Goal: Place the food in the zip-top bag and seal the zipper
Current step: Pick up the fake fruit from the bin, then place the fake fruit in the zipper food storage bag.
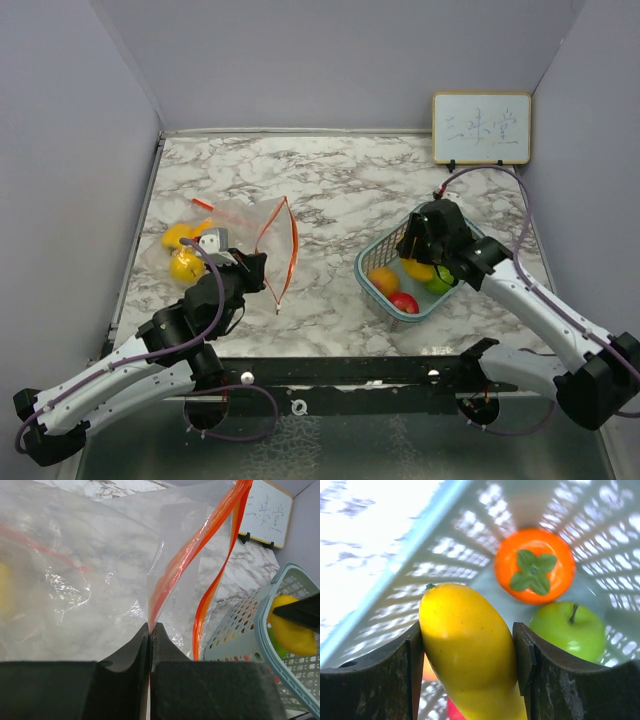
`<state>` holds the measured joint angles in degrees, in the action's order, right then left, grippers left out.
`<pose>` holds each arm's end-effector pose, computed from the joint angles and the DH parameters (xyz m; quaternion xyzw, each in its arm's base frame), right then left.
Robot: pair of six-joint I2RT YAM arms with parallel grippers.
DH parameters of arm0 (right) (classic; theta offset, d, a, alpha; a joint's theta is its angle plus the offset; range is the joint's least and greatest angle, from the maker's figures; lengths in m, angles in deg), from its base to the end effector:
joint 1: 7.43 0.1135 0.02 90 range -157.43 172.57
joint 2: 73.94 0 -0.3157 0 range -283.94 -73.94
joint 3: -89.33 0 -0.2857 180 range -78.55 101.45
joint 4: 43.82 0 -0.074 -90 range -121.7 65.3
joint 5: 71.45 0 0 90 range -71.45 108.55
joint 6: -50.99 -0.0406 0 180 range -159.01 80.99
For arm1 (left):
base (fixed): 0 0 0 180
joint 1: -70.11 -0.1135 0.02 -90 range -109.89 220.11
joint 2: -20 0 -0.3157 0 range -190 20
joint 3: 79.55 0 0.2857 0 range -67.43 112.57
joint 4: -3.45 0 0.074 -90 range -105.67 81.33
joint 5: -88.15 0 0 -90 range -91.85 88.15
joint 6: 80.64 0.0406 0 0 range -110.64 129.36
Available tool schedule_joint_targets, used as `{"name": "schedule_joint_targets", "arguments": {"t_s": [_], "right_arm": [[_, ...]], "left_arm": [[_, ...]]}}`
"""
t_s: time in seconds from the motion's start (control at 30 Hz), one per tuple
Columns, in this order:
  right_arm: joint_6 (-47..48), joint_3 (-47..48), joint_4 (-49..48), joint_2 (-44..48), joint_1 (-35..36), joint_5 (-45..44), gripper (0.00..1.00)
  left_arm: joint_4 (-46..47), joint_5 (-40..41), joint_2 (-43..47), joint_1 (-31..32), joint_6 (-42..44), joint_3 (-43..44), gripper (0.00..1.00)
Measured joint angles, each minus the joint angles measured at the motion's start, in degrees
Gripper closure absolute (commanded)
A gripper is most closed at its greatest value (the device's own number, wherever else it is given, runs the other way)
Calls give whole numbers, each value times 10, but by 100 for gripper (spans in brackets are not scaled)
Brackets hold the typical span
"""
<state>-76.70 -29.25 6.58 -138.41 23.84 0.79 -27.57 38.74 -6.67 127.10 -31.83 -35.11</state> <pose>0.2084 0.1121 0.2927 0.1009 0.9340 0.0546 0.3384 0.0832 -0.0795 0.3184 -0.1122 0.7579 -0.2620 0.5868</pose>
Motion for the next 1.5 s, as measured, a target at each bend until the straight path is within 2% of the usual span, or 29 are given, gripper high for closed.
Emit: {"name": "schedule_joint_targets", "arguments": {"t_s": [0.13, 0.3, 0.43, 0.6, 0.77, 0.97, 1.2, 1.5], "right_arm": [[43, 27, -20, 63, 0, 69, 98], [59, 30, -134, 107, 3, 257, 98], [28, 10, -287, 95, 42, 383, 98], [-8, 8, -451, 28, 128, 447, 98], [-67, -17, -603, -46, 168, 451, 98], [-140, -105, -739, -80, 171, 378, 98], [-184, -122, -810, -88, 177, 316, 98], [-186, -116, -851, -69, 219, 250, 98]], "left_arm": [[0, 1, 0, 0, 0, 0, 100], [2, -2, -10, 0, 0, 0, 100], [9, -12, -32, 0, 0, 0, 100], [29, -34, -55, 0, -3, 0, 100], [54, -57, -61, 0, -15, 2, 100], [79, -89, -58, 0, -44, 6, 100], [118, -113, -54, 0, -78, -2, 100], [143, -122, -90, 0, -104, -34, 100]]}}
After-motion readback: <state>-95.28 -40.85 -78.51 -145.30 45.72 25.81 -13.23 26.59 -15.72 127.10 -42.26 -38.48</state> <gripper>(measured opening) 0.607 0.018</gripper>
